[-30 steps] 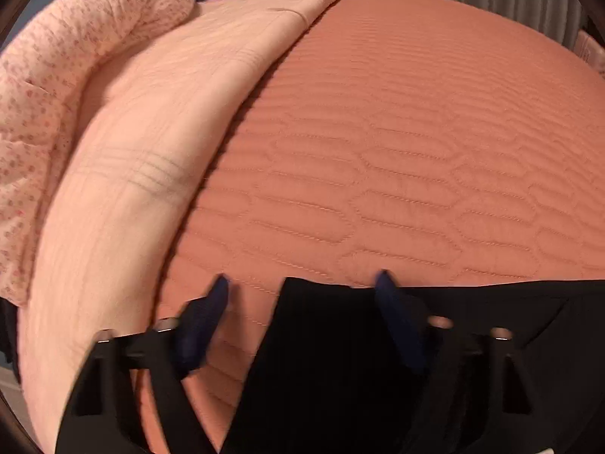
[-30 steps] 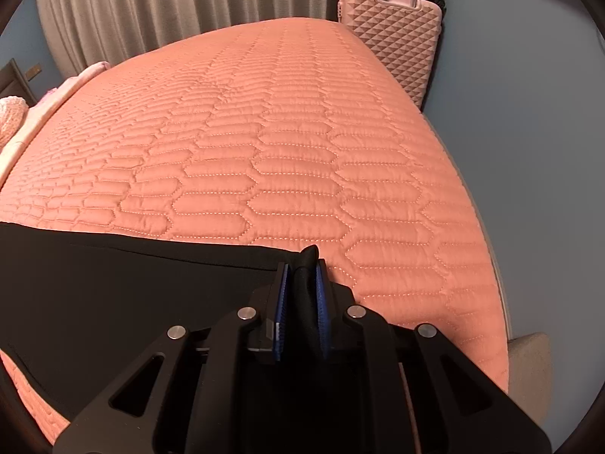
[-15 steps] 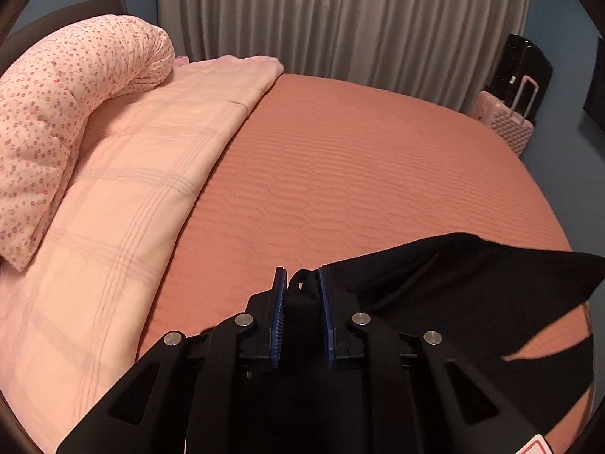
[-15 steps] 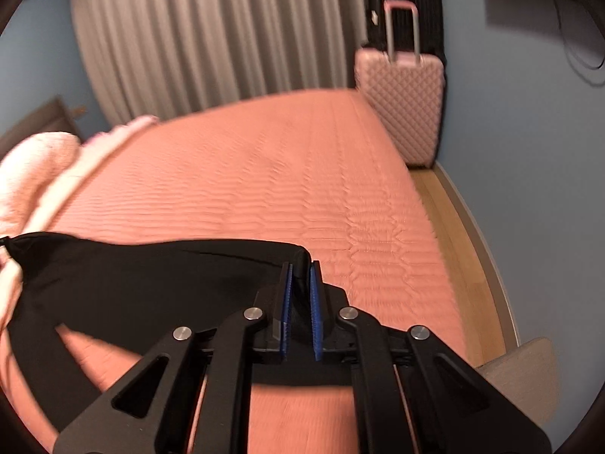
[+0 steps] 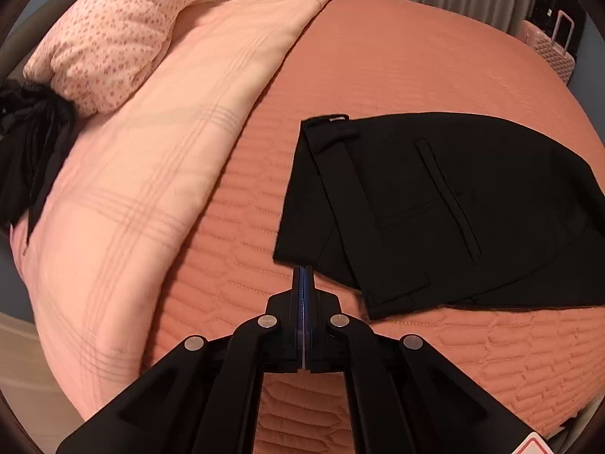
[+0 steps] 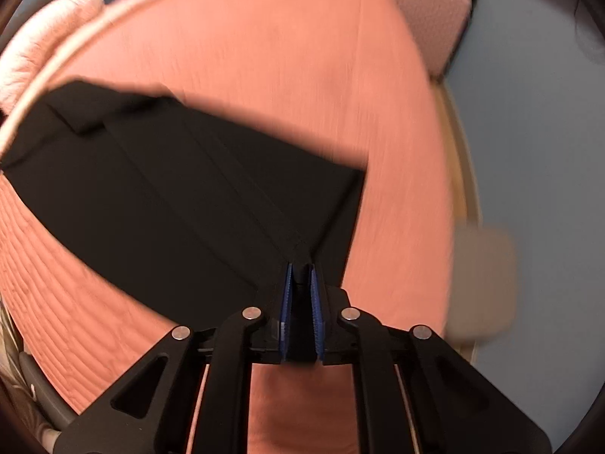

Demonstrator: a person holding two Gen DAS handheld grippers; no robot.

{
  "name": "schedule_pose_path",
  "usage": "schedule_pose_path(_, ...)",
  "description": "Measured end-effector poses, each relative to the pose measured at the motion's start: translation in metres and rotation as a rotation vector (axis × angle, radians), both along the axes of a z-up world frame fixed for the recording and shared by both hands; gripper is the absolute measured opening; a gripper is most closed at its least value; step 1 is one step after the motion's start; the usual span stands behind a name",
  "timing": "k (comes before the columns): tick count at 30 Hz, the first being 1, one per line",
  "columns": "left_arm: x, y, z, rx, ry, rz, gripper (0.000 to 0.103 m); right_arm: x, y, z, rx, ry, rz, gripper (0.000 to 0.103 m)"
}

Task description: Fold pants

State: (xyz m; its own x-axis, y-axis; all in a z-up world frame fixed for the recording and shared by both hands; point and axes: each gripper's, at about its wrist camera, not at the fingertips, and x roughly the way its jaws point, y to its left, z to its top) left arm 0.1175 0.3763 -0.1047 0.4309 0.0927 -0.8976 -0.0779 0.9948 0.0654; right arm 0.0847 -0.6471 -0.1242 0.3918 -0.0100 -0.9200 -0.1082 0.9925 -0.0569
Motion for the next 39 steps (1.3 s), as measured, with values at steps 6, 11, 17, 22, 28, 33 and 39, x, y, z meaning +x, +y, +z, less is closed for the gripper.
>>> schedule_pose_path(6,-0.028,-0.016,0.009,-0.18,-0.148,0.11,0.085,-0.027,-0.015,0.039,-0.044,-0.165,-0.22,0.036)
schedule_pose_path(11,-0.018,-0.031,-0.018,-0.284,-0.1,0.14,0.085,-0.048,-0.004,0.092,0.003,-0.341,-0.322,0.041)
schedule_pose_path(17,0.002,-0.036,-0.056,-0.36,-0.031,0.194,0.05,-0.043,0.065,0.124,0.046,-0.46,-0.236,0.041)
schedule_pose_path(22,0.001,-0.036,-0.049,-0.372,-0.036,0.147,0.025,-0.008,0.129,0.121,0.094,-0.461,-0.162,0.041)
schedule_pose_path(28,0.021,-0.008,0.005,-0.226,-0.06,0.032,0.02,0.033,0.207,0.112,0.11,-0.429,0.0,0.041)
schedule_pose_path(33,0.05,0.016,-0.043,0.036,0.161,-0.012,0.01,0.046,0.243,0.095,0.075,-0.378,0.088,0.06)
schedule_pose_path(39,0.025,0.005,0.008,0.157,-0.039,0.171,0.01,0.044,0.222,0.077,0.02,-0.345,0.03,0.061)
